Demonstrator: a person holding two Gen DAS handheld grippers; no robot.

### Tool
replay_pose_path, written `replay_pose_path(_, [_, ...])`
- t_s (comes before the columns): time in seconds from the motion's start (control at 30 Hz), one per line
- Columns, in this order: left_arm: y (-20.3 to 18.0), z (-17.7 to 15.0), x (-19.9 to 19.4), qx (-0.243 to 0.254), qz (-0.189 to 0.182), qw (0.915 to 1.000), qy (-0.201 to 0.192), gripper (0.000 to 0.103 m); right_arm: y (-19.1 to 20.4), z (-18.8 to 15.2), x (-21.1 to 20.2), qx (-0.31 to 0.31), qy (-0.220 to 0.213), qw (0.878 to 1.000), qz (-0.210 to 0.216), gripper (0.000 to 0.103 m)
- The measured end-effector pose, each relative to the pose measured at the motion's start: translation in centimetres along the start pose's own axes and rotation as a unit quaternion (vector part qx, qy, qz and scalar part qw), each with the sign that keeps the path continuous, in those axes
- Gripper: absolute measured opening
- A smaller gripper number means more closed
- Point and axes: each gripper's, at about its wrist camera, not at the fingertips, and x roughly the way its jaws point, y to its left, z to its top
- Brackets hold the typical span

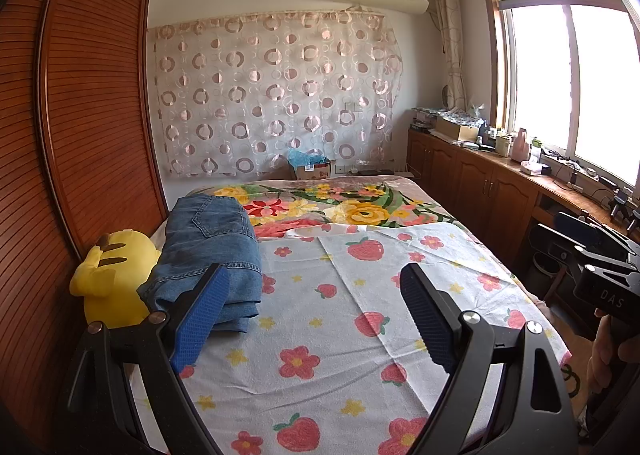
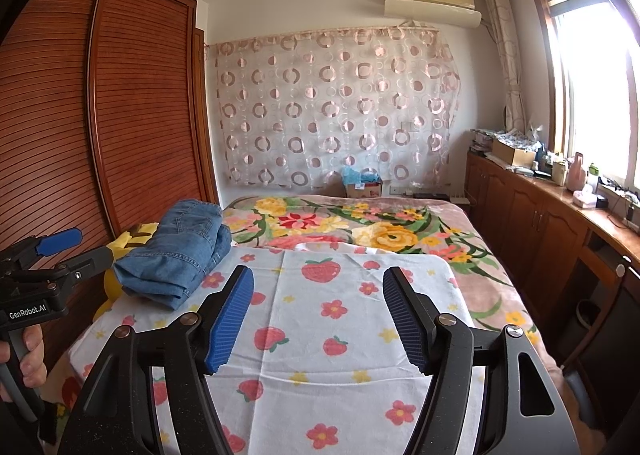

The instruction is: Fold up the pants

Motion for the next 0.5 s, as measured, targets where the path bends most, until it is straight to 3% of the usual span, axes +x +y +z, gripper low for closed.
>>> replay_pose_path(0.5, [0.04, -0.13, 0.0, 0.0, 0.0, 1.0, -0.001, 0.088, 0.0, 0.13, -0.03, 0.0, -0.001, 1.0, -0.001, 0.071])
